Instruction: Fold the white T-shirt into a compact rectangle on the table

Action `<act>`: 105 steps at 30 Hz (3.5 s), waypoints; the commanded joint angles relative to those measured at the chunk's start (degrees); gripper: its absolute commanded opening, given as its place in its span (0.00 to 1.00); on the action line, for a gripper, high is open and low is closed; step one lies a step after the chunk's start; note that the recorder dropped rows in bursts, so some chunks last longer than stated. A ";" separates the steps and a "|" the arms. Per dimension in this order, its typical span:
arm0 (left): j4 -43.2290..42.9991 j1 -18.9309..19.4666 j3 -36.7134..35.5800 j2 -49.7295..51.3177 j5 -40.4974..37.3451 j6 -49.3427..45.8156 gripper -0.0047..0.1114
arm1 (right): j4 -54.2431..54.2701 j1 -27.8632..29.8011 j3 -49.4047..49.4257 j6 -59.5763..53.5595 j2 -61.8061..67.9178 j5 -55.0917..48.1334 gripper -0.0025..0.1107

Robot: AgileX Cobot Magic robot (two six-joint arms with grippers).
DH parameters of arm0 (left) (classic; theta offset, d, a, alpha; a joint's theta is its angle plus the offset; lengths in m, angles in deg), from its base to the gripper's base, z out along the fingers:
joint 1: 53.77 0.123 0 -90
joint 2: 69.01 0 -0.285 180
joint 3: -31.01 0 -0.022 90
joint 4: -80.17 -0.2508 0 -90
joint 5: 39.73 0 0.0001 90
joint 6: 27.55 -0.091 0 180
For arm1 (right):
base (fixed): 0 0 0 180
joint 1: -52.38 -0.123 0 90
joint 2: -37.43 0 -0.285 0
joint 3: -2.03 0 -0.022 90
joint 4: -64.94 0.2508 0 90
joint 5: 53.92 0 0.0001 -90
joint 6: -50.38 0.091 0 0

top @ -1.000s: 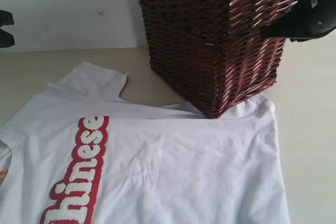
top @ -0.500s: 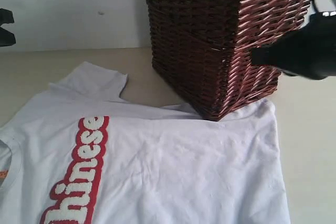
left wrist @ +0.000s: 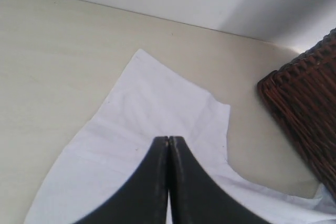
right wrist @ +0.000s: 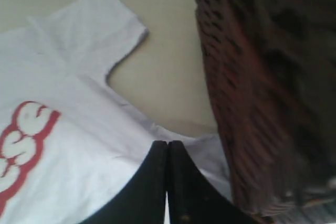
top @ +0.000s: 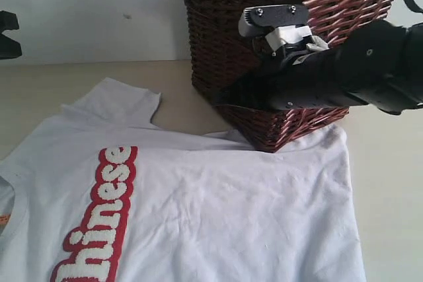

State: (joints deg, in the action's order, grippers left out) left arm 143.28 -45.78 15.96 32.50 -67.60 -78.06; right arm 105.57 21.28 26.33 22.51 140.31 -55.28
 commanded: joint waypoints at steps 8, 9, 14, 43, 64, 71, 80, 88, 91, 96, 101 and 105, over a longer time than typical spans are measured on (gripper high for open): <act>0.76 -0.12 -0.17 -0.09 2.24 -1.57 0.04 | -0.69 12.60 -0.75 -5.77 1.61 0.87 0.02; 0.76 -0.12 -0.17 -0.09 2.24 -1.57 0.04 | -0.69 13.36 -0.75 -6.83 1.61 0.87 0.02; 0.76 -0.12 -0.17 -0.09 3.14 -1.82 0.04 | -0.69 17.32 -0.75 -8.28 -1.05 -0.85 0.02; -0.34 -3.79 -0.17 2.39 -7.73 -6.85 0.04 | -17.76 32.74 -26.15 3.69 -1.78 -24.95 0.02; -12.52 -17.33 -2.47 2.02 -21.28 -3.49 0.04 | -30.28 11.71 10.57 15.71 -19.52 -52.42 0.02; -10.80 -17.33 -2.25 2.02 -19.77 -3.64 0.04 | -43.24 -1.29 16.49 16.51 -17.84 -61.65 0.05; -6.74 -17.33 -2.25 2.02 -19.77 -6.37 0.04 | -47.81 -6.86 18.78 7.21 -17.06 -62.01 0.51; -5.49 -17.33 -2.25 2.02 -19.77 -6.46 0.04 | -55.64 -6.86 25.36 14.61 -13.59 -55.51 0.51; -5.38 -17.33 -2.25 2.02 -19.77 -6.46 0.04 | -55.56 -6.86 26.41 15.45 -12.81 -53.30 0.49; -5.38 -17.33 -2.25 2.02 -19.99 -6.46 0.04 | -53.85 -6.86 27.98 15.55 -11.71 -44.00 0.44; -5.38 -17.33 -2.25 2.02 -20.15 -6.46 0.04 | -59.02 -6.86 27.98 20.84 -9.82 -46.51 0.34; -5.11 -17.33 -2.25 2.02 -20.25 -6.46 0.04 | -59.49 -6.86 27.98 21.66 -8.93 -47.54 0.13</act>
State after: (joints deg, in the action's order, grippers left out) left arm 137.17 -62.77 13.64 34.83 -87.46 -84.35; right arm 46.90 14.48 54.09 43.49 130.90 -102.06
